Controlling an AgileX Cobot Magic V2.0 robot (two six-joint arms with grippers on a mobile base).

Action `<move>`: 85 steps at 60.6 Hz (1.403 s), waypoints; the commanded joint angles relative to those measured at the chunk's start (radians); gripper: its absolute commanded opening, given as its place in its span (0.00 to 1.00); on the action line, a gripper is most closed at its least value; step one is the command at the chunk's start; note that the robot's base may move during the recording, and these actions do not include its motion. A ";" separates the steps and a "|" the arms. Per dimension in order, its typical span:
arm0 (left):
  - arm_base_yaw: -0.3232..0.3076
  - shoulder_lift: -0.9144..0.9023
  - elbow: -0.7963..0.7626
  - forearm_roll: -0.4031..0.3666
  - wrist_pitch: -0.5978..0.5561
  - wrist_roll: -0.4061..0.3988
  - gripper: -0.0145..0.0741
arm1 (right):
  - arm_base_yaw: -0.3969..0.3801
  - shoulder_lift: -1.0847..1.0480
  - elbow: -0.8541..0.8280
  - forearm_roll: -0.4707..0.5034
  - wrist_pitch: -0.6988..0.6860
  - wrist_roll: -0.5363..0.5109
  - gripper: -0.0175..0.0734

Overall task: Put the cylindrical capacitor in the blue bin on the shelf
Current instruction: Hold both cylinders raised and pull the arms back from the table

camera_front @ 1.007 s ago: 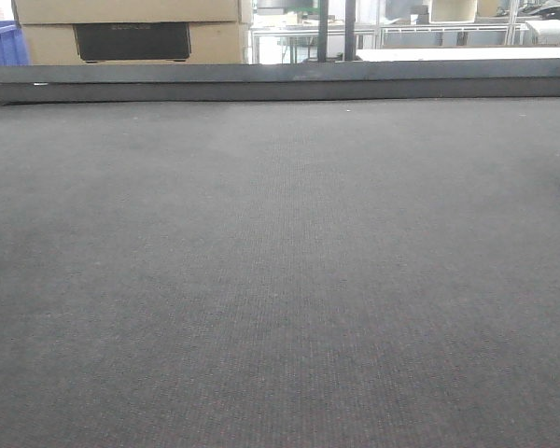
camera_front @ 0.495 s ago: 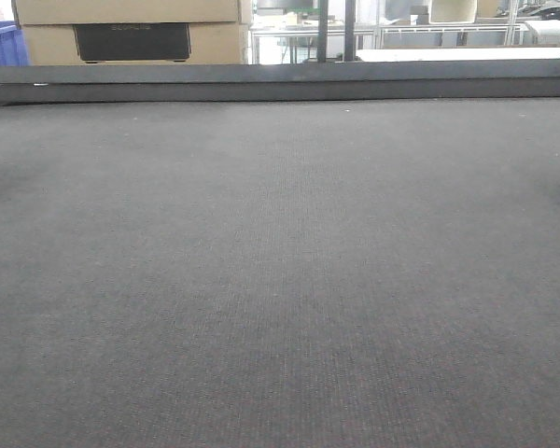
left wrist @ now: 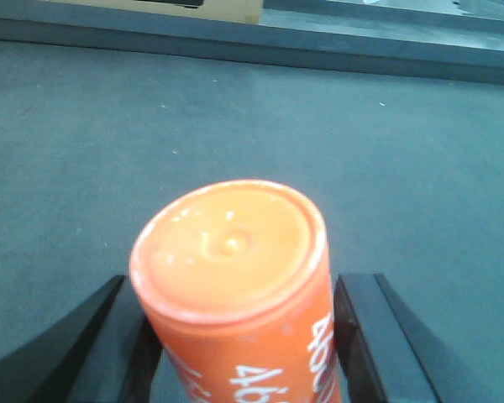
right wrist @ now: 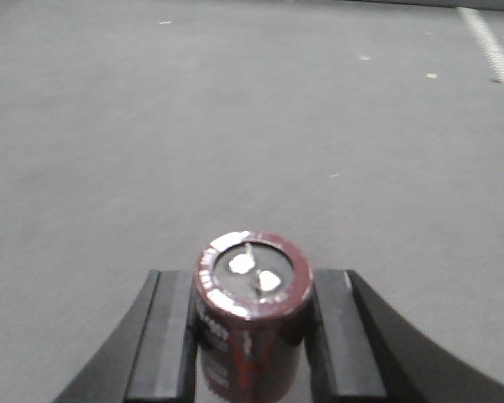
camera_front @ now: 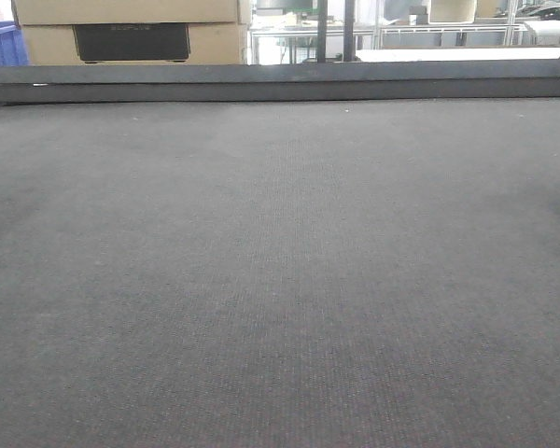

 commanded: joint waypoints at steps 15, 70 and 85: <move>-0.008 -0.146 -0.005 0.083 0.162 0.042 0.04 | 0.066 -0.308 0.044 -0.014 -0.006 -0.007 0.01; -0.008 -0.212 -0.005 0.086 0.164 0.052 0.04 | 0.066 -0.481 0.044 -0.087 0.031 -0.007 0.01; -0.008 -0.212 -0.005 0.086 0.164 0.052 0.04 | 0.066 -0.481 0.044 -0.087 0.031 -0.007 0.01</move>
